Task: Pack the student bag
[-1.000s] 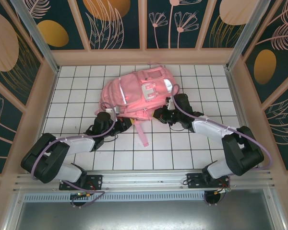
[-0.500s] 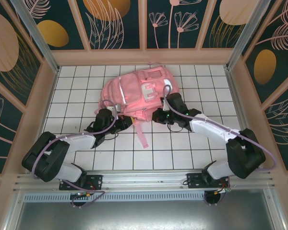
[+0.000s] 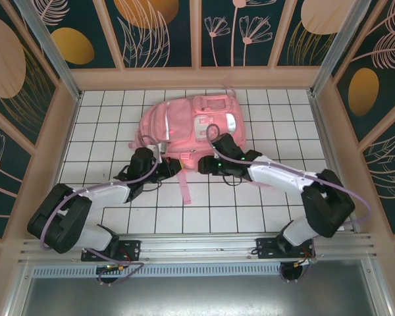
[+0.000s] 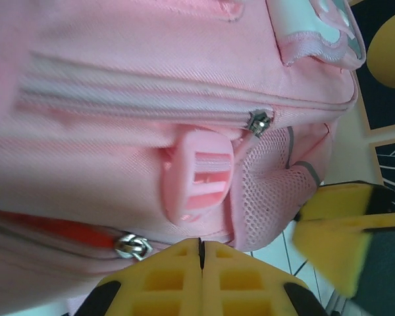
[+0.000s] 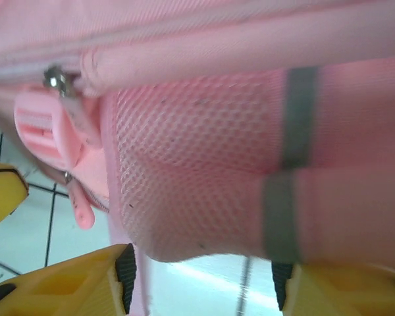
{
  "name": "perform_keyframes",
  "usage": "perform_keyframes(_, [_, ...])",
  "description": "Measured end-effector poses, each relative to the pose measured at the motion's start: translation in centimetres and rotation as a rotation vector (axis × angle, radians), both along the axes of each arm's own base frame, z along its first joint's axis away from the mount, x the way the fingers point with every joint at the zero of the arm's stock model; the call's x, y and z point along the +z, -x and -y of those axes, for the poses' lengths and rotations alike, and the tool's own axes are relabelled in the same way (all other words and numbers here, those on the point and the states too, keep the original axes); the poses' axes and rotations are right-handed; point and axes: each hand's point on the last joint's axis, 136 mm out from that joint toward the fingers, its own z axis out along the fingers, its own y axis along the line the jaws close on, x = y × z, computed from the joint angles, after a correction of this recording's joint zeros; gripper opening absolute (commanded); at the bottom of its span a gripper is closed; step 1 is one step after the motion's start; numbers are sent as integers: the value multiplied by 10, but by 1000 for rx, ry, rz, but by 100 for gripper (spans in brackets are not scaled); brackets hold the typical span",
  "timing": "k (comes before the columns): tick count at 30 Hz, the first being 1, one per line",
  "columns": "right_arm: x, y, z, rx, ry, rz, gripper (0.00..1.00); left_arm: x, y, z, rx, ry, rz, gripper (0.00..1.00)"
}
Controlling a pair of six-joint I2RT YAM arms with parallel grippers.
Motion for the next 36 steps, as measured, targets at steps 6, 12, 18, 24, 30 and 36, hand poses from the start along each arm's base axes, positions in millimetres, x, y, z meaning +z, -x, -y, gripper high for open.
perform_keyframes(6, [37, 1, 16, -27, -20, 92, 55, -13, 1, -8, 33, -60, -54, 45])
perform_keyframes(12, [29, 4, 15, -14, -7, 60, 53, 0, 4, 8, -3, -105, -110, 59])
perform_keyframes(18, [13, -3, 25, -53, 18, 14, 50, 6, 9, 36, -23, -209, -219, 54])
perform_keyframes(24, [14, -10, 38, -108, 4, 8, 49, -20, 18, 23, 48, -362, -362, 48])
perform_keyframes(30, [16, -5, 46, -113, -15, 9, 49, -38, 30, 6, 92, -436, -454, 50])
perform_keyframes(36, [12, -2, 50, -115, -27, -6, 47, -38, 23, 13, 105, -432, -471, 51])
